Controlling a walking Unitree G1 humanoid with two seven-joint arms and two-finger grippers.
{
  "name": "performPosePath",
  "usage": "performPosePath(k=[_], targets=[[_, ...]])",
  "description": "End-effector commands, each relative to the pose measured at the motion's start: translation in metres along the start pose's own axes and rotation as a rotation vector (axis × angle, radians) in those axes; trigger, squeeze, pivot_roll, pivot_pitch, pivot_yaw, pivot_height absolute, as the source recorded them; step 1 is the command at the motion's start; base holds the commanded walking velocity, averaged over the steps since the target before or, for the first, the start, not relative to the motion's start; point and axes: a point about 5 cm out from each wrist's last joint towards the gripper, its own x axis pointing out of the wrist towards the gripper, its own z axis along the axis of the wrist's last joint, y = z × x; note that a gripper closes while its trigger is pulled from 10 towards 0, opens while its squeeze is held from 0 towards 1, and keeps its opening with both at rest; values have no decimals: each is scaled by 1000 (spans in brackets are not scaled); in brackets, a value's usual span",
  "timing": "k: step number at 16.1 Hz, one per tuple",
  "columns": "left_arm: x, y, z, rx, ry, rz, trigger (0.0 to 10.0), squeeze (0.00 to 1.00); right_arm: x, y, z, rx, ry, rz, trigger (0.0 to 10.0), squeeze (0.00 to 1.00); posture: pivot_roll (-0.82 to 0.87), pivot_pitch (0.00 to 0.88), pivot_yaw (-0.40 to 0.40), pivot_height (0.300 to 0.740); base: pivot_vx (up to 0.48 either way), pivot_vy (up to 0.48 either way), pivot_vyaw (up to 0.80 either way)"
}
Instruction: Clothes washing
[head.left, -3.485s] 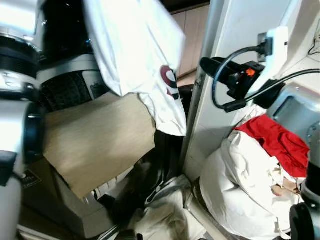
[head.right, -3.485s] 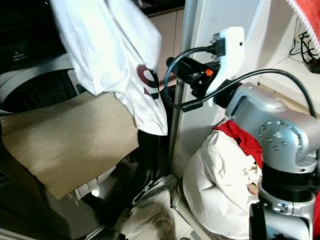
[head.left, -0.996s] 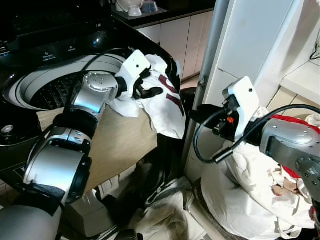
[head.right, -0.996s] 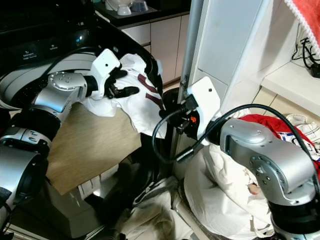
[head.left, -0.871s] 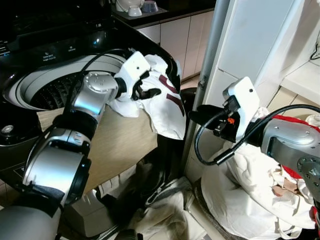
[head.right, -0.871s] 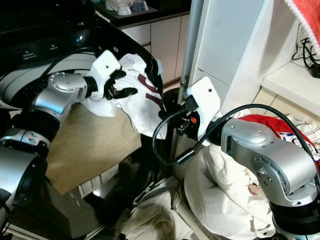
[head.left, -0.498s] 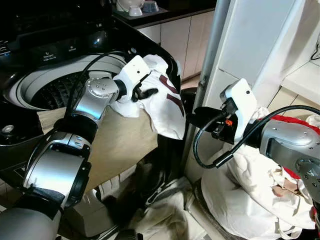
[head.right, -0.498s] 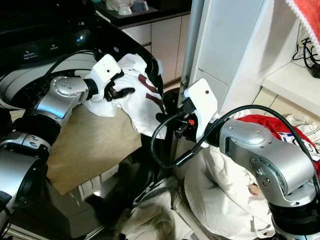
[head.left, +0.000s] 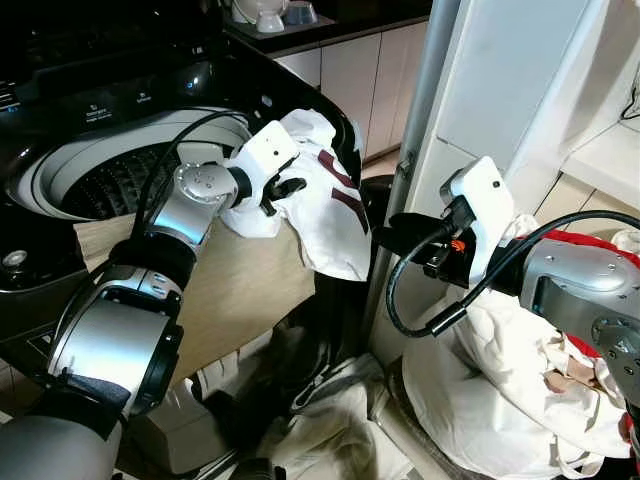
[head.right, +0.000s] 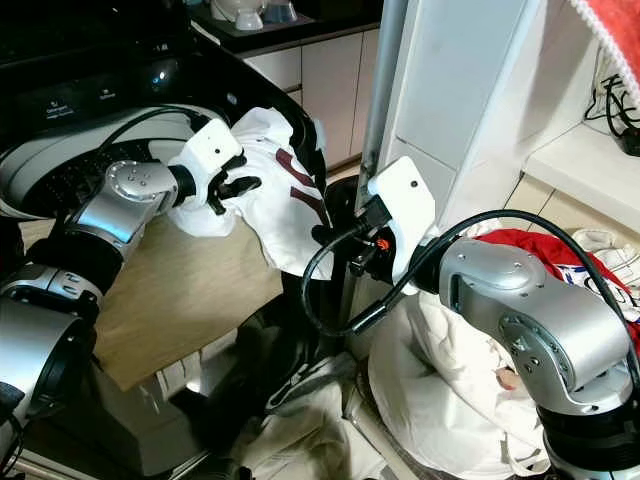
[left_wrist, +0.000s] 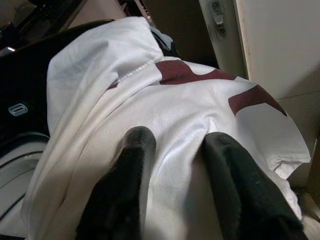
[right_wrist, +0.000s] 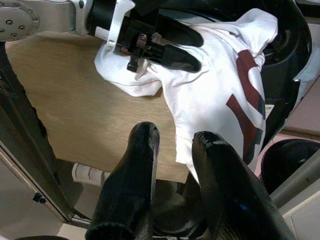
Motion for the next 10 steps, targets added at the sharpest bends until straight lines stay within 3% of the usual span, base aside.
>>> performPosePath(k=[1,10], targets=[[0,1,0,18,10,5,0,0,-1,1,2,-18,-8,4,10000,0,-93,0,42,740,0,0,0],[-5,14,-1,17,17,104,0,0,-1,1,2,-23,-6,1,10000,0,-92,0,42,740,0,0,0]])
